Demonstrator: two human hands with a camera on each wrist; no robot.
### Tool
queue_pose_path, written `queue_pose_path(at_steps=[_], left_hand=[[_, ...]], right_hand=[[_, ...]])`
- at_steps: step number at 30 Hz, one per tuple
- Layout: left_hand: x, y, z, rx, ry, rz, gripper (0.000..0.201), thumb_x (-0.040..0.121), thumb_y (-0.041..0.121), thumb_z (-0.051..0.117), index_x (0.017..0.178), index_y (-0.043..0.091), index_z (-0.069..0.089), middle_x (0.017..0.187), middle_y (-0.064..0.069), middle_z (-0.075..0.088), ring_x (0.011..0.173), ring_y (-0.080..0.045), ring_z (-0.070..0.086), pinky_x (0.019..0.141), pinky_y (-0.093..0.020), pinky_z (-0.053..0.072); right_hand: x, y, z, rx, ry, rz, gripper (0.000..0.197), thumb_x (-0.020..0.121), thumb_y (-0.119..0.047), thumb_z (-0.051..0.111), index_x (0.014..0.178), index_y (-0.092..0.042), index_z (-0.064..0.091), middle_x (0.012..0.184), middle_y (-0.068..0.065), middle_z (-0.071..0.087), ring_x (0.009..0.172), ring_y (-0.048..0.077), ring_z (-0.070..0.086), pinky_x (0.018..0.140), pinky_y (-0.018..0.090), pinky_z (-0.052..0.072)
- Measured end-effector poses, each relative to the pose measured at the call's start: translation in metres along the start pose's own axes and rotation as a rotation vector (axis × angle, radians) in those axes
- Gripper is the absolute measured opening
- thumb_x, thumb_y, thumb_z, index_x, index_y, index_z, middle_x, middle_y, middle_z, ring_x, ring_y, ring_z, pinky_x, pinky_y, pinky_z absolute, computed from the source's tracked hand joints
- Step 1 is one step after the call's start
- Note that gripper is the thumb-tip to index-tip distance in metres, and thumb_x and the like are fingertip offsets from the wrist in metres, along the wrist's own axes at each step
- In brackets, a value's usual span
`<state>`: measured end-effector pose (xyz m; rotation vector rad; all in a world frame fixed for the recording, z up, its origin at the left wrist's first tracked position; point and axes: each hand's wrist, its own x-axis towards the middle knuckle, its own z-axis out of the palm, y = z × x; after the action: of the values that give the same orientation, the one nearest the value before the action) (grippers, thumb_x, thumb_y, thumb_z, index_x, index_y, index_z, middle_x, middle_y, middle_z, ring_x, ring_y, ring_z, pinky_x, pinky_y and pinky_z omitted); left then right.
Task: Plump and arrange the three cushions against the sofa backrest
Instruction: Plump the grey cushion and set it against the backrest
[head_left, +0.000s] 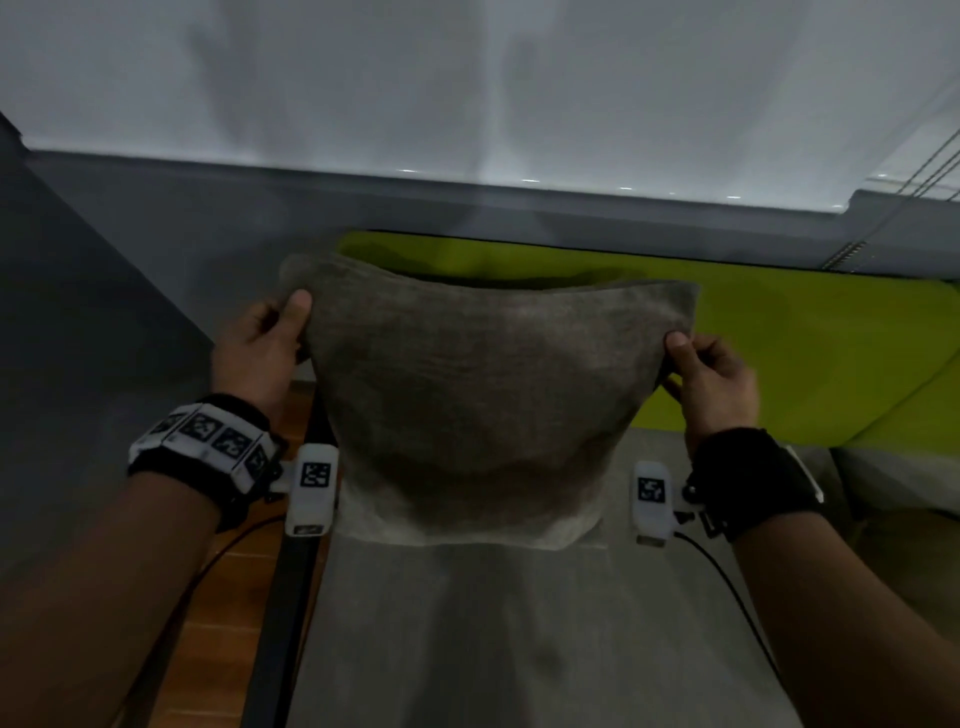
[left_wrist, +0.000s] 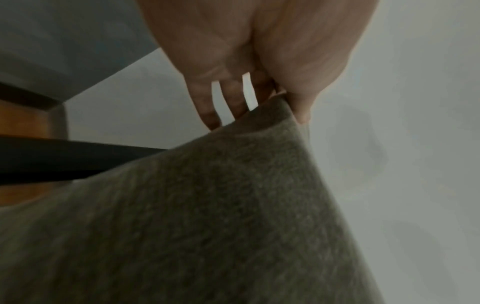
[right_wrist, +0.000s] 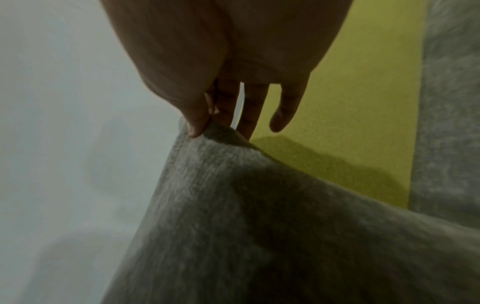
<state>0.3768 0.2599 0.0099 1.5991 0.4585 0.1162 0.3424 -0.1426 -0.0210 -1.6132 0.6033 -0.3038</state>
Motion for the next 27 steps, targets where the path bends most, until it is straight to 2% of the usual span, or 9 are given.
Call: queue_pose_path(at_steps=[3, 6, 9, 11, 14, 18, 22, 25, 27], left_hand=[[0.004, -0.002, -0.003, 0.123, 0.161, 0.106, 0.02, 0.079, 0.058, 0.07, 0.079, 0.038, 0.066, 0.095, 0.008, 0.07, 0.095, -0.012, 0.069, 0.092, -0.041, 0.057], [-0.019, 0.0, 0.003, 0.222, 0.29, 0.421, 0.016, 0.096, 0.035, 0.063, 0.107, 0.027, 0.055, 0.105, 0.004, 0.061, 0.095, -0.002, 0.06, 0.097, -0.033, 0.05], [-0.058, -0.01, 0.013, 0.486, 0.048, 0.867, 0.027, 0.098, 0.026, 0.058, 0.124, 0.017, 0.057, 0.129, -0.004, 0.055, 0.121, -0.014, 0.051, 0.108, -0.029, 0.039], [-0.075, -0.028, 0.024, 0.816, -0.304, 1.08, 0.044, 0.098, 0.028, 0.055, 0.138, 0.01, 0.055, 0.146, -0.01, 0.05, 0.136, -0.024, 0.045, 0.116, -0.04, 0.032], [-0.064, -0.047, 0.033, 1.23, -0.37, 0.894, 0.061, 0.1, 0.056, 0.03, 0.156, 0.031, 0.027, 0.165, 0.003, 0.025, 0.152, -0.024, 0.024, 0.122, -0.051, 0.017], [-0.024, -0.037, 0.014, 1.094, -0.156, 0.369, 0.086, 0.091, 0.078, 0.026, 0.159, 0.028, 0.012, 0.169, 0.003, 0.007, 0.155, -0.022, 0.007, 0.123, -0.054, 0.012], [-0.039, -0.036, -0.004, 0.518, -0.089, 0.139, 0.098, 0.067, 0.086, 0.061, 0.149, 0.048, 0.025, 0.155, 0.01, 0.037, 0.145, -0.019, 0.033, 0.12, -0.047, 0.028], [-0.059, -0.065, -0.009, 0.425, -0.243, 0.089, 0.062, 0.059, 0.093, 0.058, 0.116, 0.078, 0.04, 0.119, 0.046, 0.053, 0.127, -0.003, 0.049, 0.11, -0.041, 0.04], [-0.067, -0.086, -0.005, 0.319, -0.296, 0.05, 0.077, 0.051, 0.081, 0.077, 0.119, 0.076, 0.042, 0.135, 0.03, 0.055, 0.133, -0.006, 0.048, 0.113, -0.048, 0.039]], right_hand=[[-0.007, 0.007, 0.002, -0.098, 0.181, -0.086, 0.016, 0.091, -0.047, 0.064, 0.088, -0.033, 0.07, 0.096, -0.003, 0.071, 0.092, 0.02, 0.066, 0.089, 0.058, 0.058], [-0.046, 0.003, 0.01, -0.237, 0.286, -0.453, 0.039, 0.098, -0.04, 0.056, 0.129, -0.016, 0.061, 0.126, 0.001, 0.062, 0.116, 0.017, 0.058, 0.104, 0.051, 0.049], [-0.094, 0.0, 0.036, -0.566, -0.194, -1.084, 0.044, 0.101, -0.029, 0.058, 0.142, -0.014, 0.053, 0.148, 0.016, 0.055, 0.139, 0.033, 0.049, 0.118, 0.054, 0.033], [-0.108, 0.012, 0.06, -0.824, -0.482, -1.193, 0.052, 0.103, -0.043, 0.054, 0.152, -0.026, 0.047, 0.162, 0.01, 0.042, 0.152, 0.034, 0.036, 0.123, 0.062, 0.021], [-0.083, 0.013, 0.081, -1.143, -0.558, -0.945, 0.062, 0.101, -0.066, 0.033, 0.16, -0.045, 0.028, 0.173, -0.008, 0.018, 0.16, 0.025, 0.012, 0.121, 0.072, 0.006], [-0.02, -0.006, 0.063, -1.131, -0.289, -0.45, 0.07, 0.096, -0.079, 0.022, 0.16, -0.052, 0.016, 0.173, -0.016, 0.001, 0.161, 0.017, -0.002, 0.118, 0.069, -0.013], [-0.014, 0.016, 0.004, -0.446, -0.121, -0.153, 0.123, 0.07, -0.097, 0.049, 0.166, -0.029, 0.014, 0.175, -0.002, 0.007, 0.16, 0.021, 0.011, 0.126, 0.061, 0.016], [-0.039, 0.062, -0.015, -0.157, -0.412, 0.109, 0.155, 0.042, -0.088, 0.083, 0.165, -0.035, 0.006, 0.171, -0.005, 0.021, 0.152, 0.014, 0.029, 0.118, 0.054, 0.039], [-0.051, 0.083, -0.011, -0.231, -0.605, 0.079, 0.153, 0.035, -0.073, 0.096, 0.161, -0.028, 0.021, 0.157, -0.006, 0.044, 0.146, 0.015, 0.041, 0.11, 0.04, 0.049]])
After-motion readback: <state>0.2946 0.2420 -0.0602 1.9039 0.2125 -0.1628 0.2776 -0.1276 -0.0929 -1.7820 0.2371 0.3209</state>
